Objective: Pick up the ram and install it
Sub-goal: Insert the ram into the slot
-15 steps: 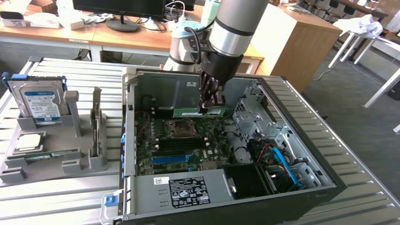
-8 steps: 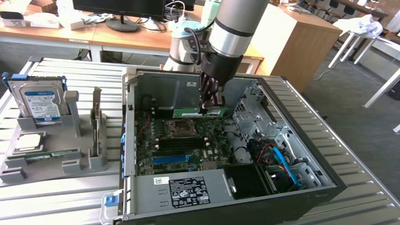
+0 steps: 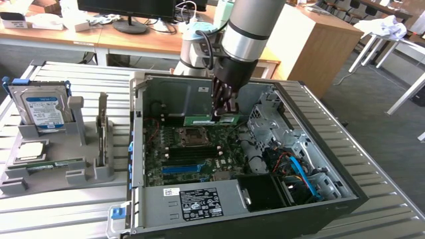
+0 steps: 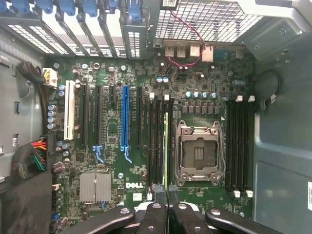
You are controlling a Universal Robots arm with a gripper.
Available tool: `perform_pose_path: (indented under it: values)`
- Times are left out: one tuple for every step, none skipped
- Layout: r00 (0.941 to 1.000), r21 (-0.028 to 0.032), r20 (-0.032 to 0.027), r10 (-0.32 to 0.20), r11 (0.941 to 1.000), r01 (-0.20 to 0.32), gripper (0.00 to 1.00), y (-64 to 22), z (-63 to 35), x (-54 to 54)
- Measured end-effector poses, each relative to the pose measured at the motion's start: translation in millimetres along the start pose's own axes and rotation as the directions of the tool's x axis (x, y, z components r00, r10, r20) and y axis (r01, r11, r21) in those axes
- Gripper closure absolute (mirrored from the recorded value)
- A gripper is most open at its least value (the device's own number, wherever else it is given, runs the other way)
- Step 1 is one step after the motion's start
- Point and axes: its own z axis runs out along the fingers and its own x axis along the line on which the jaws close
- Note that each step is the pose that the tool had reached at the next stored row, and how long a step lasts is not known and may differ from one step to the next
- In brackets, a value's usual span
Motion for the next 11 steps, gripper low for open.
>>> perform_pose_path:
  values:
    - [1.0,0.0,0.0,0.0,1.0,0.0,0.88,0.0,0.2,0.0]
    - [1.0,0.0,0.0001,0.0,1.0,0.0,0.88,0.0,0.4,0.0]
    - [1.0,0.0001,0.0,0.0,1.0,0.0,0.88,0.0,0.6,0.0]
    - [1.0,0.0,0.0,0.0,1.0,0.0,0.88,0.0,0.8,0.1]
    - [1.0,0.0001,0.0001,0.0,1.0,0.0,0.88,0.0,1.1,0.1]
    - [1.0,0.0,0.0001,0.0,1.0,0.0,0.88,0.0,1.3,0.1]
    - [1.0,0.0001,0.0001,0.0,1.0,0.0,0.88,0.0,1.5,0.1]
    - [1.0,0.0,0.0,0.0,1.0,0.0,0.88,0.0,1.7,0.1]
    - [1.0,0.0,0.0,0.0,1.0,0.0,0.88,0.0,1.9,0.2]
    - [1.0,0.0,0.0001,0.0,1.0,0.0,0.88,-0.1,2.1,0.2]
    - [1.0,0.0,0.0,0.0,1.0,0.0,0.88,0.0,2.3,0.2]
